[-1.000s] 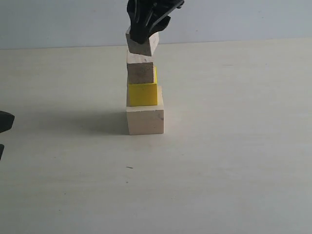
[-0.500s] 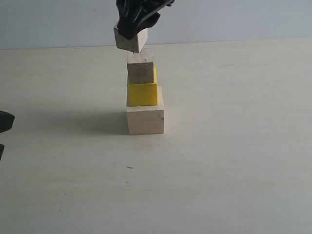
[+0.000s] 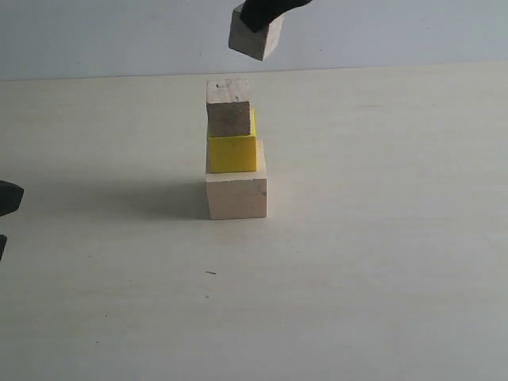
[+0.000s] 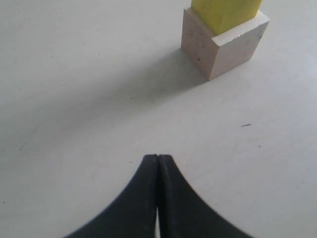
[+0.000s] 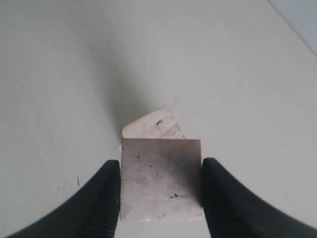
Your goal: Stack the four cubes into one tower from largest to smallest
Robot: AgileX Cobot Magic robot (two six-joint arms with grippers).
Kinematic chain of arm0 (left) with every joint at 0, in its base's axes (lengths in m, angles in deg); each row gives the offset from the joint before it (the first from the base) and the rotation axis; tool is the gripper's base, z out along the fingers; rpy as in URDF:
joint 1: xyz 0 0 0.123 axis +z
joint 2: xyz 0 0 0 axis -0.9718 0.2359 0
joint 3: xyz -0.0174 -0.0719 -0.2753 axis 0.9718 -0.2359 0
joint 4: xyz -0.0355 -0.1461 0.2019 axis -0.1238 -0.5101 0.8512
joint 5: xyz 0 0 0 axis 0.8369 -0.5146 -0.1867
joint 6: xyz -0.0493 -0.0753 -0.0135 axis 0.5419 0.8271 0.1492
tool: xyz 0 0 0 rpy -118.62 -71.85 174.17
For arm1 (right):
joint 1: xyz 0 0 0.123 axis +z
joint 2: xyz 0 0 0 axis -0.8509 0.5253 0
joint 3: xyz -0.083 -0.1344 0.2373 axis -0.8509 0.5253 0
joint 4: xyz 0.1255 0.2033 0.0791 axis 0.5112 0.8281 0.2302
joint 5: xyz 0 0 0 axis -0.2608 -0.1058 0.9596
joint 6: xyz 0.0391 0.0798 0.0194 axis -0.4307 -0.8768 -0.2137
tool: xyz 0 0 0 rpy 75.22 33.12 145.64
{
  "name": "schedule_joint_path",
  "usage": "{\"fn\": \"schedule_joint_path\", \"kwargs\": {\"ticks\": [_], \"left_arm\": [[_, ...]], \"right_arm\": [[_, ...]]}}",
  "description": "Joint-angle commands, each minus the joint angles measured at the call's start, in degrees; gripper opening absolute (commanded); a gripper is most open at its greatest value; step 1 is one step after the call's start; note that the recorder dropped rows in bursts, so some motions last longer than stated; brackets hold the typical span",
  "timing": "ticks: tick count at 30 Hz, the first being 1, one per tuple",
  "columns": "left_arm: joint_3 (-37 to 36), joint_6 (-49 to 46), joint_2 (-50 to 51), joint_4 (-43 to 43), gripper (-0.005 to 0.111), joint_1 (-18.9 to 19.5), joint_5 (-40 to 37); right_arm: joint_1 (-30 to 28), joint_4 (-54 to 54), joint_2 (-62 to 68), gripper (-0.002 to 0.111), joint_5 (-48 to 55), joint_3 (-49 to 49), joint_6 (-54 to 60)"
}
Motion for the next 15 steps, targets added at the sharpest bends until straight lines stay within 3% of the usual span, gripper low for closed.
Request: {"fn": "schedule_joint_path", "kwargs": {"ticks": [1,5,10,15], "left_arm": [[-0.16,0.38,-0.35,-0.56,0.000,0.25,0.63],[-0.16,0.38,-0.35,-0.56,0.000,0.25,0.63],[-0.16,0.38,-0.35,-0.56,0.000,0.25,0.63],[-0.16,0.38,-0.35,-0.56,0.000,0.25,0.63]], "right_arm": [[-1.87,1.85,-0.16,0.000,2.01,-0.32,5.68],[-1.42,5.39,0.19,0.000,-0.59,-0.32,1.54],[-1.42,10.18,0.63,0.000,-0.56,-0.32,-13.79],[-1.42,20.04,0.63,0.000,-0.01,-0.32,-17.66]]}}
